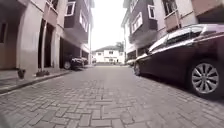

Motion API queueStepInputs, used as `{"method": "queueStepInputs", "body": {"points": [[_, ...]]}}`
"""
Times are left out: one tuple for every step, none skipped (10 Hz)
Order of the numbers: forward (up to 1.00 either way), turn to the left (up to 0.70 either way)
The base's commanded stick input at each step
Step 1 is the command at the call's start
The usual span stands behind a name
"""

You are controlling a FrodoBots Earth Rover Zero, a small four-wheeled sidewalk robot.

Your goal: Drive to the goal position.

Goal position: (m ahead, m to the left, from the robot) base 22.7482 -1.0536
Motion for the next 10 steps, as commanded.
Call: {"method": "queueStepInputs", "body": {"points": [[0.70, 0.00], [0.70, 0.00], [0.70, 0.00], [0.70, 0.00], [0.70, 0.00], [0.70, 0.00], [0.70, 0.00], [0.70, 0.00], [0.70, 0.00], [0.70, 0.00]]}}
